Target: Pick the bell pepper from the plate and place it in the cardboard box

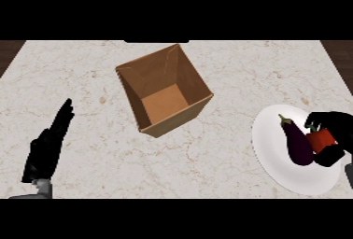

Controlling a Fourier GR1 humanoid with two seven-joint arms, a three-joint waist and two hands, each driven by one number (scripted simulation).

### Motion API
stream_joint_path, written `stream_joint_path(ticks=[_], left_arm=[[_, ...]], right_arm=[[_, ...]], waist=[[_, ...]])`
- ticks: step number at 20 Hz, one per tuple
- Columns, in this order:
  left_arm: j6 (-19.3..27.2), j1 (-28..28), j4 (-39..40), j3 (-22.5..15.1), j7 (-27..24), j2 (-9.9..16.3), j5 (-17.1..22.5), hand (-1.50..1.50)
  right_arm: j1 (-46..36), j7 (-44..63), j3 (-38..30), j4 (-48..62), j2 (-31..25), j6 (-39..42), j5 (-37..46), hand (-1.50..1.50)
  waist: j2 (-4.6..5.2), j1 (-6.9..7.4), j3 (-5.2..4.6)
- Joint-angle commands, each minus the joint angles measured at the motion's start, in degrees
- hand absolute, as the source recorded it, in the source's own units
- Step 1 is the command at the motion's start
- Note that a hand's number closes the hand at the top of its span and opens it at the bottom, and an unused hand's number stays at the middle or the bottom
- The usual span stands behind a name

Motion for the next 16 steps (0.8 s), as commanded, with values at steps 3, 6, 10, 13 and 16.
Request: stream_joint_path(ticks=[3,6,10,13,16], left_arm=[[-0.12,-1.59,1.07,0.95,0.34,-0.79,-0.69,0.00],[-1.07,0.98,-0.79,0.97,-0.24,-0.67,-0.16,0.00],[0.53,0.36,3.27,0.84,-2.57,-1.70,-1.35,0.00],[-0.19,-0.68,1.91,0.27,-0.38,-1.59,-1.60,0.00],[-0.36,2.82,-1.20,0.67,-1.90,-1.33,-1.53,0.00]], right_arm=[[-0.13,1.12,0.08,-3.77,2.83,-5.02,2.72,1.50],[4.12,8.80,0.40,-15.40,4.76,-0.90,2.46,1.50],[10.68,24.20,8.46,-25.36,16.65,-3.13,9.74,1.50],[12.82,29.85,11.58,-36.85,16.69,1.13,13.36,1.50],[14.33,33.97,12.10,-45.56,17.26,5.82,13.96,1.50]], waist=[[0.09,-0.15,0.15],[-0.09,-0.50,0.11],[-0.18,-1.16,0.03],[-0.12,-0.81,0.09],[-0.08,-0.40,0.11]])
